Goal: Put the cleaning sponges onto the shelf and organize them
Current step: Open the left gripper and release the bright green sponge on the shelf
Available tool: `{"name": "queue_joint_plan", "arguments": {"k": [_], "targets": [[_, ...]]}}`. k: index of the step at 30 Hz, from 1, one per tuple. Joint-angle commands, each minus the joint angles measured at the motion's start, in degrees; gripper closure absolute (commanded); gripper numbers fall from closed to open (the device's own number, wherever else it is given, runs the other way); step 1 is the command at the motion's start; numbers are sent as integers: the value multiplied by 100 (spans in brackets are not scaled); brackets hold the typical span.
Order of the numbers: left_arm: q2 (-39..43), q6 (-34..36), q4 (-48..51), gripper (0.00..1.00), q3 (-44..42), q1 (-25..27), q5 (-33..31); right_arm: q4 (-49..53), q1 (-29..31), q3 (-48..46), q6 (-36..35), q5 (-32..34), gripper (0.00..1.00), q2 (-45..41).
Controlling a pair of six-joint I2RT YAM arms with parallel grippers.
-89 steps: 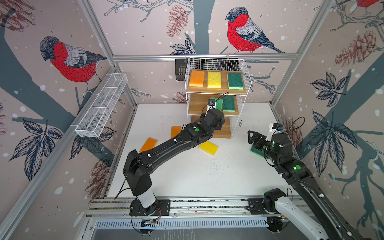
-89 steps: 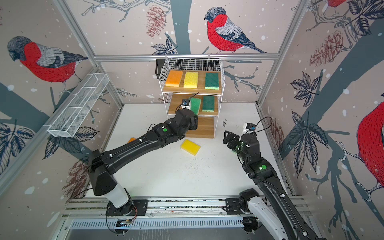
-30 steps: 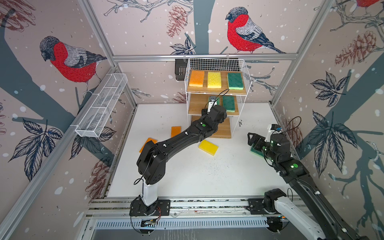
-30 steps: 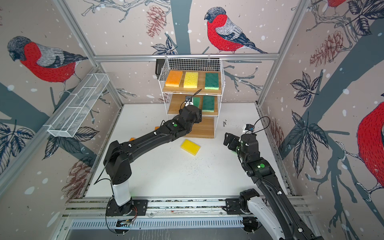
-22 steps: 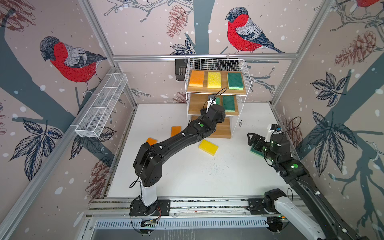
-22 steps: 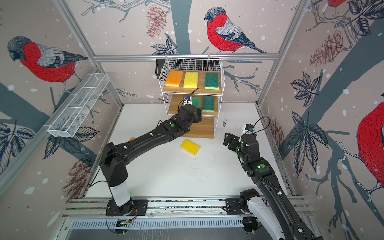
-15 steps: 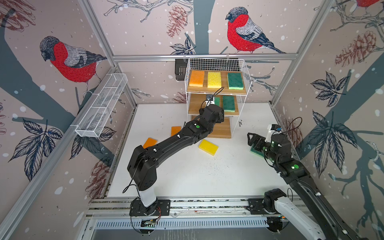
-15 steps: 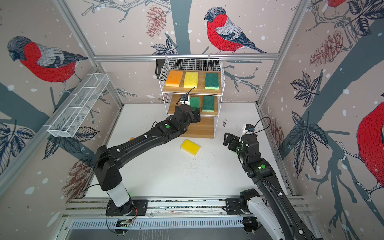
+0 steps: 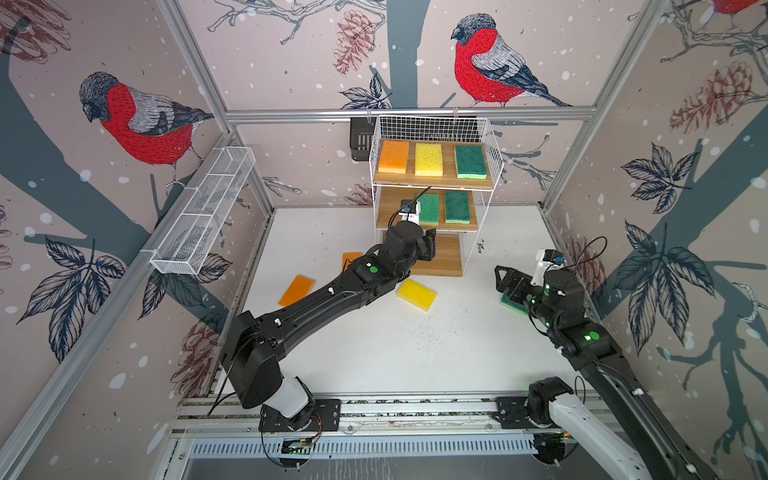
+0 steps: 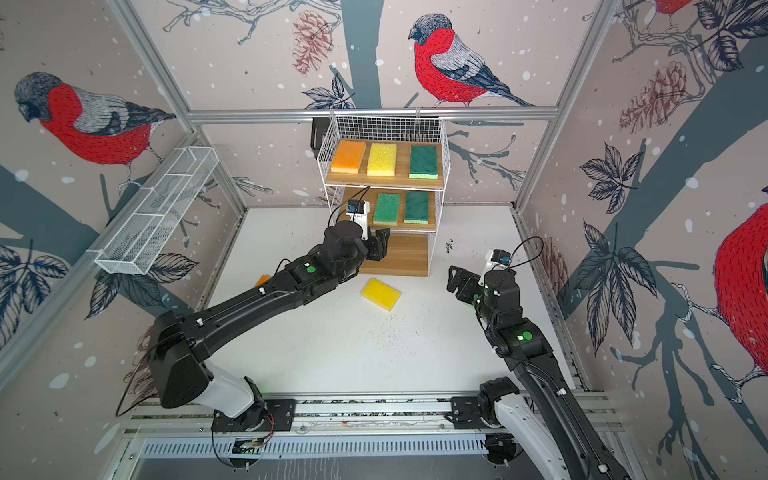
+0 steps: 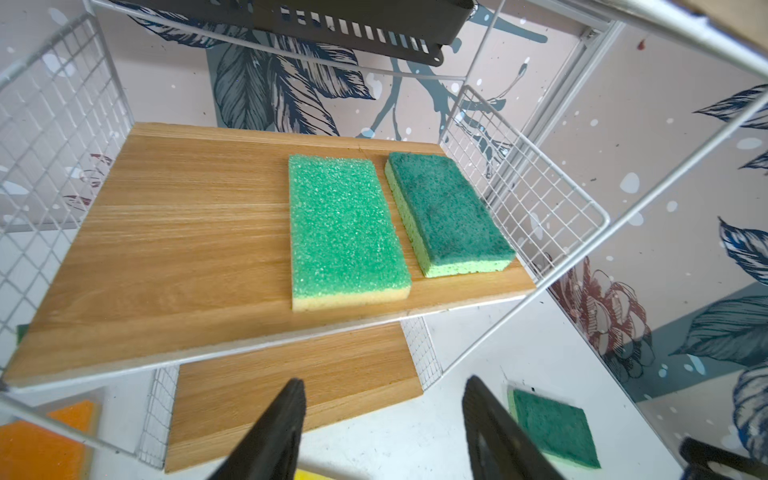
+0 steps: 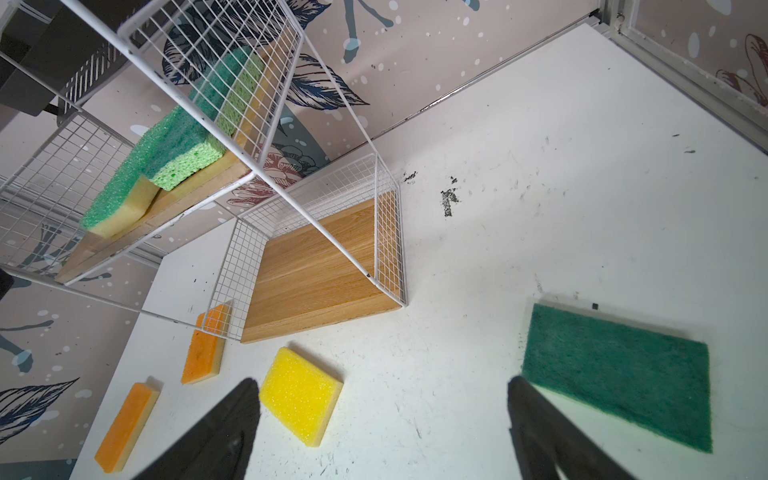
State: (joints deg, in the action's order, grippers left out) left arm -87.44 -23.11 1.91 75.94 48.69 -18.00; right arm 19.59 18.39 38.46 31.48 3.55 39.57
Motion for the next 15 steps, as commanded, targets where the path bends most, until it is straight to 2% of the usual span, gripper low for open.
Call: {"name": "queue_joint_plan", "arguments": {"k": [1, 3, 7, 15], "targets": [[104, 248, -493, 49, -176, -9, 364, -70, 3, -22, 0, -72, 8, -27], [89, 280, -594, 57, -253, -17, 388, -71, 0, -48, -8, -61, 8, -46], [-107, 360, -607, 65, -153, -26, 407, -81, -3, -84, -37, -51, 8, -86], [-356, 316, -727, 72, -38, -27, 120, -52, -10, -94, -208, 105, 7, -91]]}}
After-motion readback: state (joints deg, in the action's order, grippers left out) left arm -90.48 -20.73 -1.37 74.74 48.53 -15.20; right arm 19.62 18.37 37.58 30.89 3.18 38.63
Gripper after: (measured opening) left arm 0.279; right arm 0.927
